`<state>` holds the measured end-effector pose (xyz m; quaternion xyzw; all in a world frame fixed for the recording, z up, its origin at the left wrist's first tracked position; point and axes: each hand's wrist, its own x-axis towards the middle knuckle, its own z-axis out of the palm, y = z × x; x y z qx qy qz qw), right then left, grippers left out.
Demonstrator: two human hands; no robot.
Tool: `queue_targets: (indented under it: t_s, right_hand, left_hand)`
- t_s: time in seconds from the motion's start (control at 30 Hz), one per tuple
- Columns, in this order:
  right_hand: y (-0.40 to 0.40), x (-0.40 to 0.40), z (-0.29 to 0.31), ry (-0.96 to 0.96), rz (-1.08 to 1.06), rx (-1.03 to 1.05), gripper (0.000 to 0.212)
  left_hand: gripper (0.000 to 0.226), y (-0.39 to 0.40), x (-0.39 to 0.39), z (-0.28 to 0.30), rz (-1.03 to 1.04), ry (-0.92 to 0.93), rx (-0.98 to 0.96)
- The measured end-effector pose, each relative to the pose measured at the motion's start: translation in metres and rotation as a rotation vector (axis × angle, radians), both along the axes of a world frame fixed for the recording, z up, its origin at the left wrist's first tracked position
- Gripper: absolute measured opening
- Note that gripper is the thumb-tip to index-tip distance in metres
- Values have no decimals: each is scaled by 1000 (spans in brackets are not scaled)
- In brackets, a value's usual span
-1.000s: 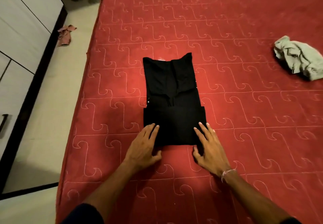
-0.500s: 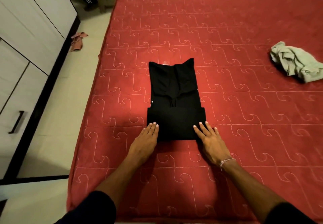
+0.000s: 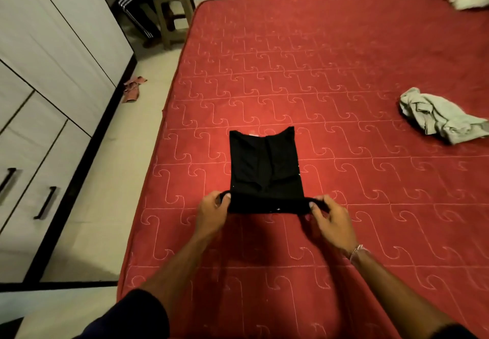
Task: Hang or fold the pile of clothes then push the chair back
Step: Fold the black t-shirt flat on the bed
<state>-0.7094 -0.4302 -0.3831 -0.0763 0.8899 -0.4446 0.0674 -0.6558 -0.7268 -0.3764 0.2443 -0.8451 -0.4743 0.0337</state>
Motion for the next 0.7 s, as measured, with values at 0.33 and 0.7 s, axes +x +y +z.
queue_targets:
  t_s: [0.33, 0.7]
  right_hand:
    - [-64, -121, -31, -33, -224, -162, 21]
    - [-74, -152, -82, -85, -305, 15, 28]
  left_hand:
    - [31, -3, -128, -32, 287, -5, 307]
    - [31, -13, -168, -76, 351, -199, 121]
